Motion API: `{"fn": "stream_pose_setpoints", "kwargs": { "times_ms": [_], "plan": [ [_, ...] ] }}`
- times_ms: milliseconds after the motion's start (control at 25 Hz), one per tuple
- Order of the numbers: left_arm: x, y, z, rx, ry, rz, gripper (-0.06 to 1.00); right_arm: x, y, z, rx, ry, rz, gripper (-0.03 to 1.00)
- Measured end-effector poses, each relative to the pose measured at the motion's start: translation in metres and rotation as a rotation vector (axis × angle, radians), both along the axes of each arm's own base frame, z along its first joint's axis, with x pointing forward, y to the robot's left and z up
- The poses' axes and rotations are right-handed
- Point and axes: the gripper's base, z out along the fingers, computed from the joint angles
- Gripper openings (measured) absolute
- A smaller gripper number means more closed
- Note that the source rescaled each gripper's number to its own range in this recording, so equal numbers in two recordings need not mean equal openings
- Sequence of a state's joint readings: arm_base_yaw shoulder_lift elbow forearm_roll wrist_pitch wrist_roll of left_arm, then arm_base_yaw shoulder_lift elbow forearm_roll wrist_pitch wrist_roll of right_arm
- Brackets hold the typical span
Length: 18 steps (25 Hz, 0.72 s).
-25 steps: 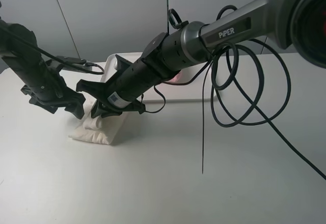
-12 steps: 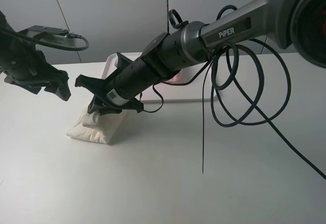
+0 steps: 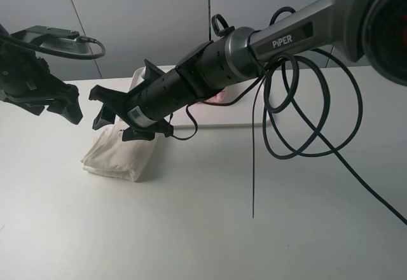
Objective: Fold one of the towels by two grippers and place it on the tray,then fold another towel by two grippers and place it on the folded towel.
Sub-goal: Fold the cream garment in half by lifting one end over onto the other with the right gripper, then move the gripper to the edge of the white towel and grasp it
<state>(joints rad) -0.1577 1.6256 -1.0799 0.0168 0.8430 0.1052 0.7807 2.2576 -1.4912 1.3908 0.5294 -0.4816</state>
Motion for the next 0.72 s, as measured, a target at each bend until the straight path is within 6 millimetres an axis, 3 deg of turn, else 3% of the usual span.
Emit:
{"fn": "stream_pose_setpoints", "kwargs": {
  "times_ms": [240,640,720],
  "plan": [
    [-0.002,0.000,0.000,0.002,0.012,0.000,1.00,-0.003,-0.006,-0.007,-0.098,-0.034,0.097,0.63],
    [-0.021,0.002,0.025,-0.011,0.033,0.013,1.00,0.017,-0.034,-0.013,-0.194,-0.009,0.068,0.64],
    [-0.030,0.003,0.035,-0.020,0.028,0.018,1.00,0.017,-0.035,-0.013,-0.199,-0.013,0.070,0.69]
  ]
}}
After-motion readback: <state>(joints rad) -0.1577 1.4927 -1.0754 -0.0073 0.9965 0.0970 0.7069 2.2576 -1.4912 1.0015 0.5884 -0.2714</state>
